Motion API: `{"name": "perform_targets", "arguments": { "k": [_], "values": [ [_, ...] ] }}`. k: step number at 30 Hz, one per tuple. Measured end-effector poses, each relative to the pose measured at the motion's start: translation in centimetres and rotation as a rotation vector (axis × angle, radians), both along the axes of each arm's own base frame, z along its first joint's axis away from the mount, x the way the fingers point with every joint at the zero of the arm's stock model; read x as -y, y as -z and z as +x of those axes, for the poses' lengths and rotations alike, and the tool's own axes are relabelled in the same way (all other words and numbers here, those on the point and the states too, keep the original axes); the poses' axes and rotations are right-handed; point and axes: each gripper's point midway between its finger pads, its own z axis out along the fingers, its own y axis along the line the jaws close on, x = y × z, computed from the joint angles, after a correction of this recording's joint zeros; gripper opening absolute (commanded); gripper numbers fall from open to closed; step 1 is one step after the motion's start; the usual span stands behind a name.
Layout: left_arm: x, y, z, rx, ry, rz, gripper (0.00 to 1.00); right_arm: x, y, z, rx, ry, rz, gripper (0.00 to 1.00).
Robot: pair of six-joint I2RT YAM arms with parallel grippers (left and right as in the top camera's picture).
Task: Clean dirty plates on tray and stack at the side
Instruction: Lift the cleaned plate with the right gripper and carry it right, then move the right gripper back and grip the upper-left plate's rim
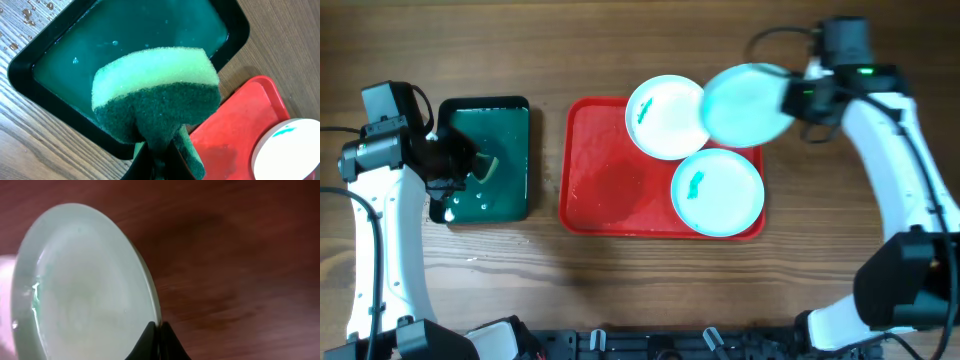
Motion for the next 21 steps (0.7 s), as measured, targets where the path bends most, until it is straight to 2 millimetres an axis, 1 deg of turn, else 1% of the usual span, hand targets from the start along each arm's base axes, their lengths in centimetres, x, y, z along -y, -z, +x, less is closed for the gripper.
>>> {"name": "perform_targets", "arguments": {
  "k": [2,5,8,9,10,12,13,14,16,19,21],
  "values": [
    [0.0,0.0,0.0,0.001,0.0,0.0,0.04,3.5,1.2,-0.9,-0.02,0.086,0.014,0.04],
    [0.0,0.2,0.1,0.004,0.0,0.001,0.04,7.0,3.1,-2.4,-0.045,0.18,0.031,0.04],
    [0.0,0.5,0.1,0.002,0.001,0.0,0.04,9.4,4.8,-3.7,-0.054,0.248,0.043,0.05],
    [0.1,0.5,0.1,0.004,0.002,-0.003,0.04,9.9,5.2,-3.9,-0.052,0.262,0.044,0.1],
    [0.2,0.5,0.2,0.007,0.005,-0.005,0.04,10.1,5.6,-4.1,-0.055,0.269,0.047,0.19],
    [0.3,0.5,0.4,0.015,0.011,-0.006,0.04,9.9,5.9,-4.2,-0.057,0.257,0.055,0.47],
    [0.5,0.5,0.5,0.018,0.018,-0.007,0.04,9.7,5.9,-4.1,-0.054,0.256,0.062,0.57],
    [0.7,0.4,0.6,0.021,0.024,-0.008,0.04,9.5,5.8,-3.9,-0.046,0.249,0.069,0.62],
    [1.1,0.4,0.7,0.022,0.035,-0.009,0.04,9.0,5.7,-3.5,-0.03,0.221,0.086,0.65],
    [1.5,0.4,0.8,0.022,0.048,-0.011,0.04,7.5,5.4,-2.7,-0.004,0.162,0.142,0.66],
    [1.7,0.5,0.8,0.023,0.055,-0.012,0.04,5.6,5.1,-2.1,0.021,0.088,0.211,0.66]
  ]
}}
